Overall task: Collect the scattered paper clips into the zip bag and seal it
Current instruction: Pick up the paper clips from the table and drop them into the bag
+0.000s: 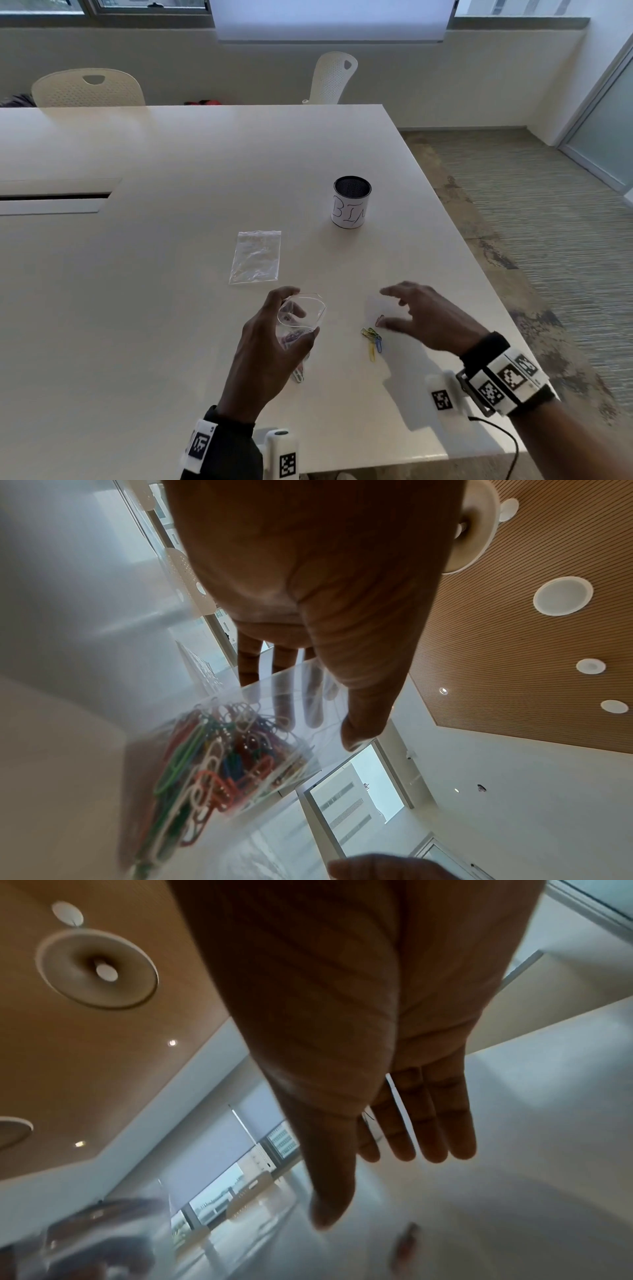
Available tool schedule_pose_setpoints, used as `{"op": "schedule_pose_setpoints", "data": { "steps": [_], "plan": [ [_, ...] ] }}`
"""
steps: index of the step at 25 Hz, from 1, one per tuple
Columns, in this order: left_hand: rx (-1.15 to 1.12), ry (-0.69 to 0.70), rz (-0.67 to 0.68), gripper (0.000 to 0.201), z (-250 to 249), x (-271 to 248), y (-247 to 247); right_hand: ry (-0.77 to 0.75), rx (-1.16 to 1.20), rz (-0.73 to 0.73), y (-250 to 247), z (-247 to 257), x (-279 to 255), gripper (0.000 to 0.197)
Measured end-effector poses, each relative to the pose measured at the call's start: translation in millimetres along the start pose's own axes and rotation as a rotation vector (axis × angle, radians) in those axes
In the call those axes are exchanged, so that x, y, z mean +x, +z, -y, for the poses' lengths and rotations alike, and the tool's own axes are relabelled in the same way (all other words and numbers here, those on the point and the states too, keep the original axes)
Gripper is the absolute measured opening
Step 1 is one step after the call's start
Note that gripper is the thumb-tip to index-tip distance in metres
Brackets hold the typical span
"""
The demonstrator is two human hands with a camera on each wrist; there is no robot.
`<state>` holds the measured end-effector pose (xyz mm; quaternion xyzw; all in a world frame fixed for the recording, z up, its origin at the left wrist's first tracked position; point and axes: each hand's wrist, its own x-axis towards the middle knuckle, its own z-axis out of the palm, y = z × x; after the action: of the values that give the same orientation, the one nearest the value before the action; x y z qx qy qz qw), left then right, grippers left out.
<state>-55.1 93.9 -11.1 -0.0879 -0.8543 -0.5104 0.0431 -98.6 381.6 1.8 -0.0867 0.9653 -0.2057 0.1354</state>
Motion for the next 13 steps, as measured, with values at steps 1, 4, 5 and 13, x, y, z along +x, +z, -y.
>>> {"op": "schedule_pose_setpoints", "data": {
  "steps": [1, 4, 5, 13],
  "plan": [
    [0.007, 0.003, 0.0, 0.057, 0, 0, 0, 0.009, -0.031, 0.052, 7, -1, -4, 0.076],
    [0.012, 0.003, 0.003, 0.058, 0, 2, 2, -0.044, -0.094, 0.062, 31, 5, -12, 0.075],
    [0.011, 0.002, 0.005, 0.058, 0, 3, 2, -0.073, -0.086, 0.032, 38, 8, -12, 0.063],
    [0.013, 0.004, -0.008, 0.056, 2, 1, 0, -0.107, -0.053, -0.091, 57, 22, -12, 0.01]
  ]
}}
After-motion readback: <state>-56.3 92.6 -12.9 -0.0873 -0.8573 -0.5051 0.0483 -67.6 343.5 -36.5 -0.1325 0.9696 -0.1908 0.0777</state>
